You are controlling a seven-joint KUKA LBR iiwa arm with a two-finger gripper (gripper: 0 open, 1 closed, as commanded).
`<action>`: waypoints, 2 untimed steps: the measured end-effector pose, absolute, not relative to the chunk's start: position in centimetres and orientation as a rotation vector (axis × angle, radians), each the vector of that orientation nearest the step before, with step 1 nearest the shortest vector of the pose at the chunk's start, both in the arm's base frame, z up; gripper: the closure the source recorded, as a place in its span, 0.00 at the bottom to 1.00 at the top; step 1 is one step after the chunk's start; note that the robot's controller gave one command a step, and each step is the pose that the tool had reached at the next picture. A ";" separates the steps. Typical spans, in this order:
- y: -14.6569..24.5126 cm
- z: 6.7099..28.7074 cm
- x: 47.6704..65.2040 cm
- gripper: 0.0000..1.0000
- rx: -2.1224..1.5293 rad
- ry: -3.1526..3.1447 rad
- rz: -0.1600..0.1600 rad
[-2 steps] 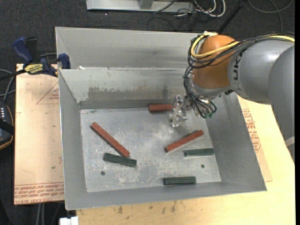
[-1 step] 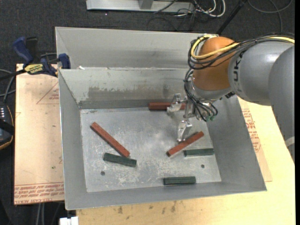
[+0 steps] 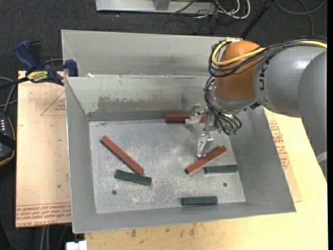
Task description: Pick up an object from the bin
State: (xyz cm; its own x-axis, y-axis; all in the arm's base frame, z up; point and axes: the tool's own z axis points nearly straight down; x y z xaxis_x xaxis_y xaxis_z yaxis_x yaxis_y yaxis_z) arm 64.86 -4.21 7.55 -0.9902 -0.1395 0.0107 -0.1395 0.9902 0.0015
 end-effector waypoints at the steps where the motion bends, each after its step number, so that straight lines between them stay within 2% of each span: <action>1: -5.7 9.3 62.8 0.00 0.385 -3.116 -0.006; 2: -6.1 10.1 56.2 0.00 0.799 -3.044 0.002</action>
Offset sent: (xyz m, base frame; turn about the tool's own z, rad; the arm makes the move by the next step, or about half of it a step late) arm -0.0993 -0.0159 0.0211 -0.3867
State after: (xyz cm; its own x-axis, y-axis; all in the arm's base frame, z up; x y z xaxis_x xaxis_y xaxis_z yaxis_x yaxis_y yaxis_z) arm 56.17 -6.10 10.10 -0.8711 -0.4912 -0.0047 -0.4912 0.8711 -0.0022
